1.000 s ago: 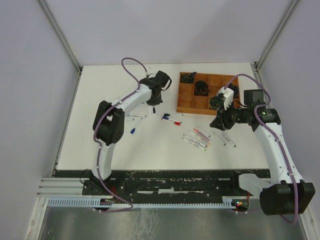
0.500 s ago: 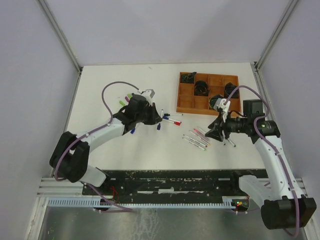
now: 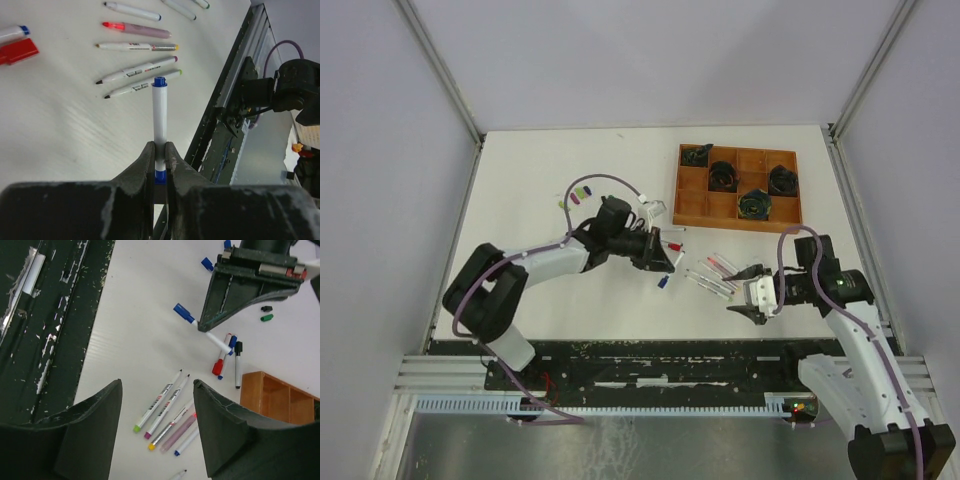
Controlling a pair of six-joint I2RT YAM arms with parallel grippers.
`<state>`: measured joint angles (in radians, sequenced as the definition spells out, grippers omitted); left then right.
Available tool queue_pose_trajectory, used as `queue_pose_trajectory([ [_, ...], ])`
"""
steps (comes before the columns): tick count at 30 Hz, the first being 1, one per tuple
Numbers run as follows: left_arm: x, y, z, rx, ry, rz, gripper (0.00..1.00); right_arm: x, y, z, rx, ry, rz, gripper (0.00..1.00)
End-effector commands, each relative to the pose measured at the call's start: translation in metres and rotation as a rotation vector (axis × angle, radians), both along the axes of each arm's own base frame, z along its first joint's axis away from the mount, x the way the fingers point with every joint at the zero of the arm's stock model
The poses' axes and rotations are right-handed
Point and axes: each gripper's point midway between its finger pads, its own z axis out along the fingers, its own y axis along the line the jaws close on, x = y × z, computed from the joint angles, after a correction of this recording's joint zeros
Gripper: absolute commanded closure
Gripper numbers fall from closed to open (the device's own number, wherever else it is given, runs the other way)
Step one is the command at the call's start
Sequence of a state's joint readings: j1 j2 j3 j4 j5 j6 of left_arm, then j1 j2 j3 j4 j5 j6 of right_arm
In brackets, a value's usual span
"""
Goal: Open the pen caps
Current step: Pick up the pen from the center of the board.
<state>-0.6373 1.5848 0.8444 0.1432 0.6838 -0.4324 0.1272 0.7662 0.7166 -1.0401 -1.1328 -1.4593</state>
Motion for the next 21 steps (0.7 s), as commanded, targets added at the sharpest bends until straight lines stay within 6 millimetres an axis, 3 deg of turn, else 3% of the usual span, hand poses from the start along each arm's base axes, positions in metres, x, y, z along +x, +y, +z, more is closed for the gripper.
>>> queue_pose_trajectory([
  [1,-0.02,-0.021,-0.002,0.017,0.007,-0.182,0.97,-0.004,0.005,0.002,-0.018,-0.163,0.129,0.34],
  [10,-0.03,-0.04,-0.009,0.082,0.04,-0.276,0.97,0.029,0.017,-0.01,-0.181,-0.306,0.203,0.32],
  [17,-0.048,-0.05,-0.005,0.085,0.037,-0.345,0.97,0.049,0.027,-0.033,-0.301,-0.37,0.273,0.35],
  [21,-0.058,-0.056,-0.002,0.079,0.034,-0.377,0.97,0.051,0.031,-0.038,-0.309,-0.385,0.266,0.35],
])
